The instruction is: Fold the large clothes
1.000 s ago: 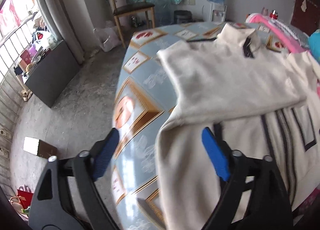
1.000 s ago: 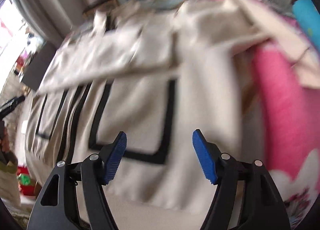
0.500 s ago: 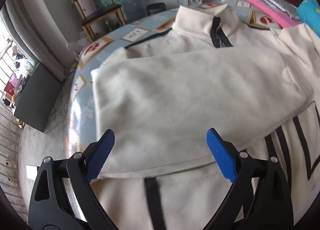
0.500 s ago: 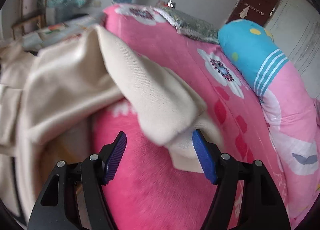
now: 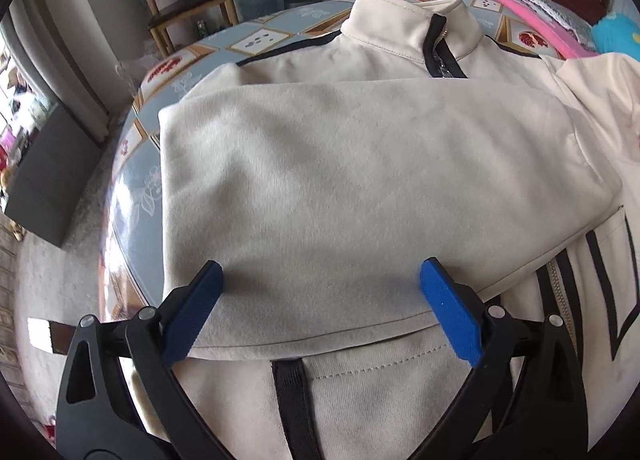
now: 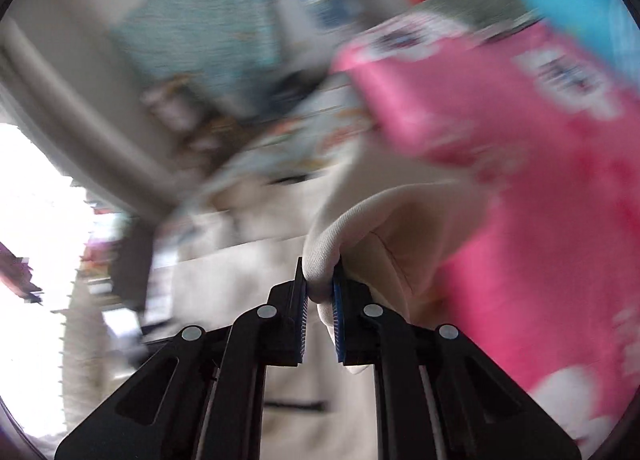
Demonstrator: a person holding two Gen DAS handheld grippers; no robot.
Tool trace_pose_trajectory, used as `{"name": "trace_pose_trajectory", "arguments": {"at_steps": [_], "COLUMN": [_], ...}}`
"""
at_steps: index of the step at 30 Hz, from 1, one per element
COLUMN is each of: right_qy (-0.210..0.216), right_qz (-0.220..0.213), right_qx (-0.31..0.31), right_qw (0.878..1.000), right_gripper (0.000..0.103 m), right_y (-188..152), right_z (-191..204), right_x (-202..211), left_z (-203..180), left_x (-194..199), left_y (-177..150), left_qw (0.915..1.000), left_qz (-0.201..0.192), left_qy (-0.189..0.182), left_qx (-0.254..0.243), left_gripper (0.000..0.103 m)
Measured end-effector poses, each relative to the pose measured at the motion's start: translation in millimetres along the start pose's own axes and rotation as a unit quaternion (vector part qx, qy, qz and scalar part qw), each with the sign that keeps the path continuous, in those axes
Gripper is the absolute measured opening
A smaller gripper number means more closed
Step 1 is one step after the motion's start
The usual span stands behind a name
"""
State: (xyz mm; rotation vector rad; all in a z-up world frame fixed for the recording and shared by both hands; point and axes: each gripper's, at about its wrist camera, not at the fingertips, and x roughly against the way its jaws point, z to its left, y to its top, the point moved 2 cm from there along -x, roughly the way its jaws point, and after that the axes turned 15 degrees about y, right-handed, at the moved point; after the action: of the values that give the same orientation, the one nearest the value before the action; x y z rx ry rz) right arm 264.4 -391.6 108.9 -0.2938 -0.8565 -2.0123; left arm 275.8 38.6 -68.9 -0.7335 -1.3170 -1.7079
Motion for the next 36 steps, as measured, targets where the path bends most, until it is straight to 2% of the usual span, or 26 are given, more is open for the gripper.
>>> {"name": "trace_pose_trajectory", "arguments": {"at_steps": [2,4,6,9,10,11,13,14,15,16,18,21,24,26,29,30,32,33,34,36], "right_qy": [0.071,0.152,0.161,0.108,0.102,0.100,0.094,0.094,0.091,0.085,0.058,0.018,-0.013,-0.043,-0.113,-0.133,-0.148,-0.142,-0.121,-0.076], "right_qz": [0.025,0.065,0.093,0.138,0.149,0.157,0.160,0.157,0.146,0.131,0.111,0.106,0.135,0.171,0.180,0.169,0.153,0.151,0.145,0.129], "right_qx": [-0.022,-0.064,-0.089,-0.114,-0.116,-0.117,-0.111,-0.100,-0.076,-0.052,-0.005,0.040,0.086,0.113,0.157,0.166,0.158,0.145,0.121,0.093], "right_qw": [0.997,0.984,0.979,0.978,0.977,0.976,0.976,0.978,0.982,0.986,0.992,0.993,0.987,0.978,0.964,0.963,0.964,0.968,0.975,0.984], "right_gripper": [0.011,0.011,0.014,0.018,0.025,0.027,0.033,0.040,0.052,0.057,0.057,0.057,0.057,0.057,0.057,0.056,0.027,0.011,0.006,0.005], "right_y": [-10.9,-30.0,-46.4,-77.7,-83.8,-90.1,-93.1,-94.0,-91.6,-89.4,-81.1,-83.2,-98.0,-114.8,-133.0,-133.8,-131.9,-130.4,-127.2,-123.9], "right_z": [12.9,19.3,14.7,-8.8,-14.4,-16.3,-16.1,-10.6,-1.9,6.2,16.2,24.1,30.7,31.0,31.1,29.0,24.7,21.5,19.0,23.1], "right_x": [-18.4,-53.6,-87.4,-148.3,-161.0,-170.5,-172.8,-168.5,-158.4,-146.7,-127.1,-109.6,-111.7,-123.8,-145.9,-150.1,-152.6,-152.2,-149.8,-143.3], "left_z": [1.9,2.3,1.9,3.5,3.6,3.4,3.9,3.9,3.9,4.2,4.3,4.4,4.3,4.2,5.1,6.7,10.9,12.9,14.2,13.7], "left_x": [-2.0,-3.4,-4.3,-4.5,-4.1,-4.1,-4.4,-4.6,-4.8,-5.0,-5.5,-5.6,-5.9,-5.9,-5.0,-1.5,12.4,25.9,40.8,65.0], "left_y": [-0.6,-0.1,-0.5,-2.8,-2.4,-2.6,-1.2,-0.6,-0.2,-0.1,0.4,-0.1,0.1,0.0,1.0,0.1,-3.6,-7.7,-13.4,-25.9], "left_qw": [0.9999,0.9998,0.9998,0.9997,0.9997,0.9997,0.9996,0.9996,0.9996,0.9995,0.9995,0.9996,0.9997,0.9997,0.9995,0.9996,0.9995,0.9988,0.9974,0.9935], "left_qz": [0.009,0.015,0.016,0.012,0.012,0.012,0.016,0.018,0.019,0.021,0.021,0.019,0.015,0.014,0.022,0.020,-0.003,-0.026,-0.048,-0.078], "left_qy": [-0.007,-0.009,-0.008,-0.010,-0.010,-0.010,-0.009,-0.009,-0.010,-0.011,-0.013,-0.015,-0.019,-0.020,-0.022,-0.020,-0.024,-0.036,-0.051,-0.082], "left_qx": [0.009,0.011,0.012,0.020,0.020,0.019,0.020,0.020,0.019,0.020,0.017,0.014,0.009,0.007,0.007,0.010,0.018,0.019,0.018,0.013], "left_gripper": [0.096,0.096,0.097,0.097,0.097,0.097,0.097,0.097,0.097,0.097,0.097,0.097,0.097,0.097,0.096,0.096,0.096,0.096,0.096,0.096]}}
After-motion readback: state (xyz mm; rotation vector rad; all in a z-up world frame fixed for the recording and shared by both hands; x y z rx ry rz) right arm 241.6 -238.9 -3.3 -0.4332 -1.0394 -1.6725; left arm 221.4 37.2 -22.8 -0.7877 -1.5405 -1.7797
